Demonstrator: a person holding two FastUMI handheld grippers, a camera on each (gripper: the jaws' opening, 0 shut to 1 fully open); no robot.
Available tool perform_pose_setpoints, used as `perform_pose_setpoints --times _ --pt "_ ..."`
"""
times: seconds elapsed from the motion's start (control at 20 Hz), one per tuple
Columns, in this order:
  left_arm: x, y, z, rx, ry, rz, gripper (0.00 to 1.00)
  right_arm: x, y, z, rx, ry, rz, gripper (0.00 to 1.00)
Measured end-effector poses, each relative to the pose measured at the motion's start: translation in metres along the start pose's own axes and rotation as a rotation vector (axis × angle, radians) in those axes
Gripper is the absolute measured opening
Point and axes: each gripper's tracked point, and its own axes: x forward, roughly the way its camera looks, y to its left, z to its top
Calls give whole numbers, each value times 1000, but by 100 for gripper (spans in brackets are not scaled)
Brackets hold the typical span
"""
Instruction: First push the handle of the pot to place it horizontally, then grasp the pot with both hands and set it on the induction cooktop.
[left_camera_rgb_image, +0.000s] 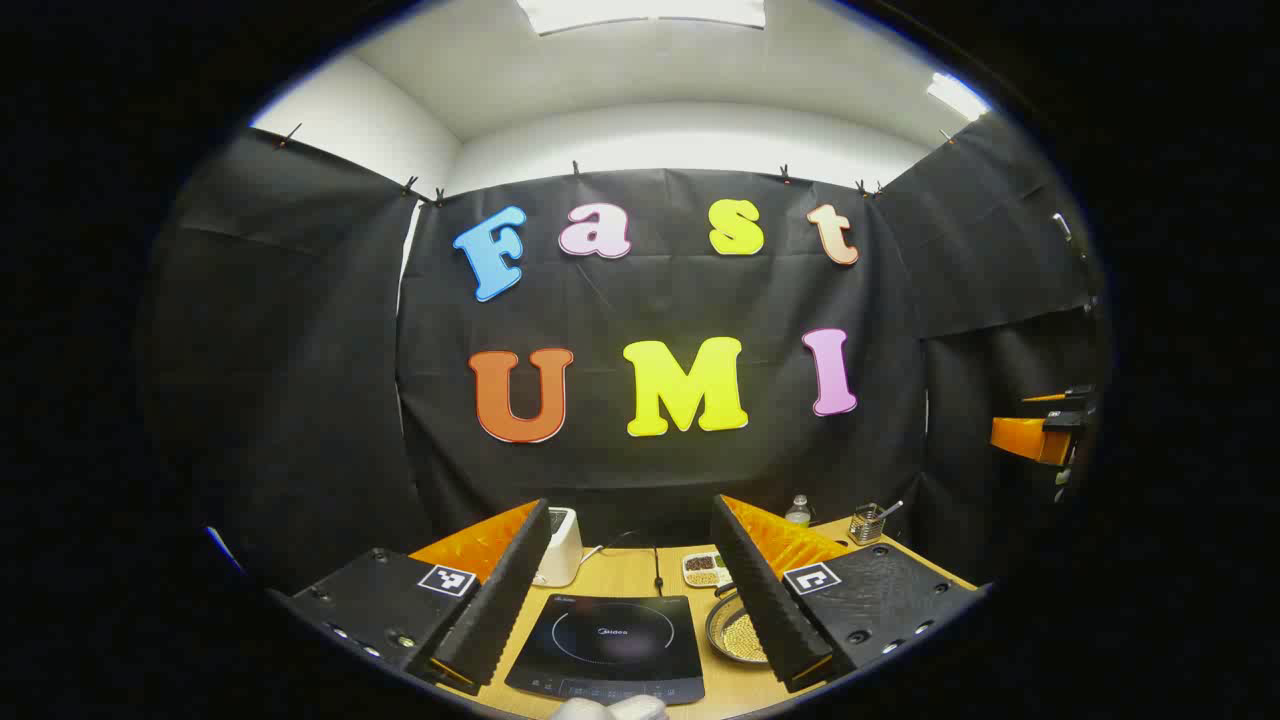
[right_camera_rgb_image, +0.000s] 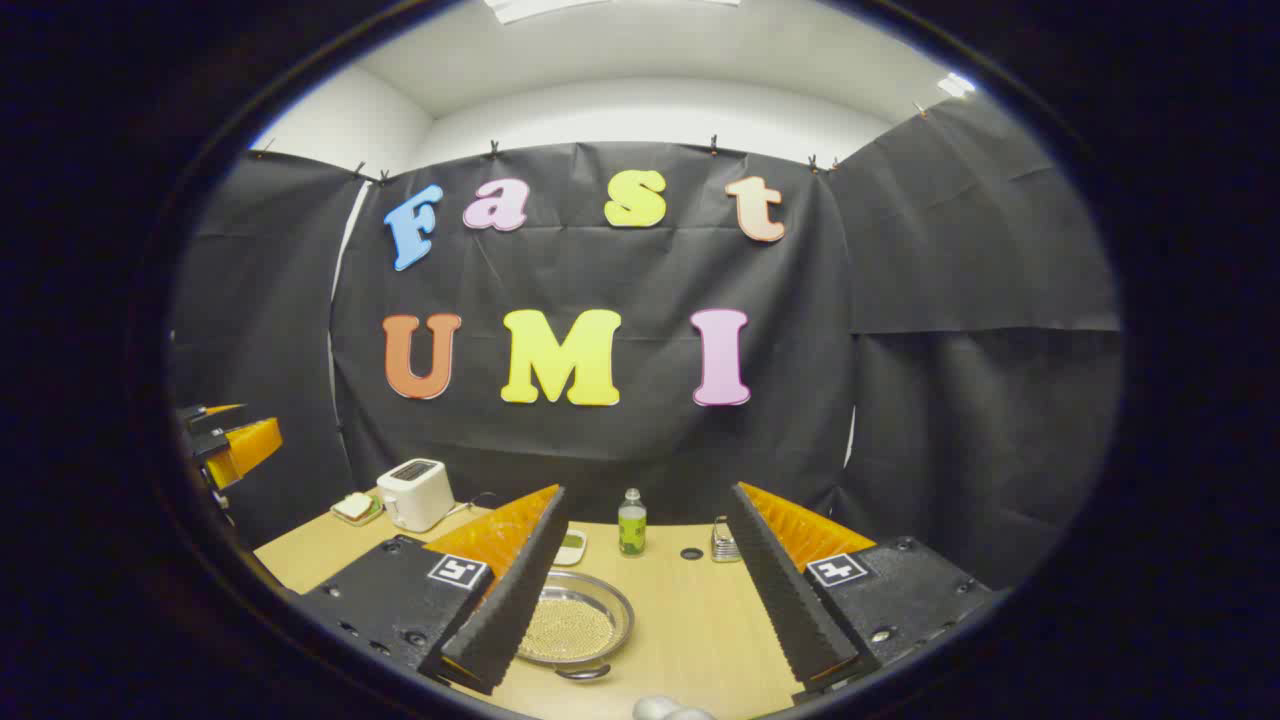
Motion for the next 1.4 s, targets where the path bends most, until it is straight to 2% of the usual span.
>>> perform_pose_setpoints --times 0.85,1.05,1.15,1.2,1.25,1.4 --pt "2 14 -3 -2 6 -4 96 -2 16 11 -33 -15 -3 96" --pt "5 16 -4 -5 4 -8 96 0 33 6 -25 10 51 80" --pt "5 17 -8 -5 13 -6 96 2 36 -1 -26 33 64 66" --pt "5 17 -10 -6 20 -6 95 1 38 -4 -27 44 71 55" --pt "5 17 -11 -5 21 -4 96 2 41 -6 -30 55 76 51" --pt "6 18 -13 3 24 2 95 4 41 -17 -36 88 86 20"
